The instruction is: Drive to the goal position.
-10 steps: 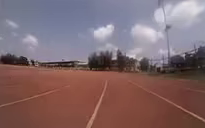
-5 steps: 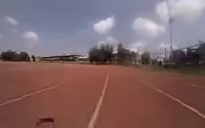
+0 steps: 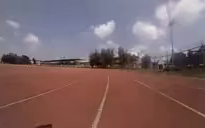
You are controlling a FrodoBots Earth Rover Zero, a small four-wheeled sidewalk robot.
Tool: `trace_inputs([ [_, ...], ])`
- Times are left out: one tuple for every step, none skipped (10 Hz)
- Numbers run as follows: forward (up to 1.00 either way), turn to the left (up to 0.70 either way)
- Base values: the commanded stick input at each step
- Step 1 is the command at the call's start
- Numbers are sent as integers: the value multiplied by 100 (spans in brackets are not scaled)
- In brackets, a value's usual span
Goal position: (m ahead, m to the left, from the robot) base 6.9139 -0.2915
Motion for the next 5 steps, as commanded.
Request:
trace_inputs([
  [70,0],
  [70,0],
  [70,0],
  [70,0],
  [70,0],
])
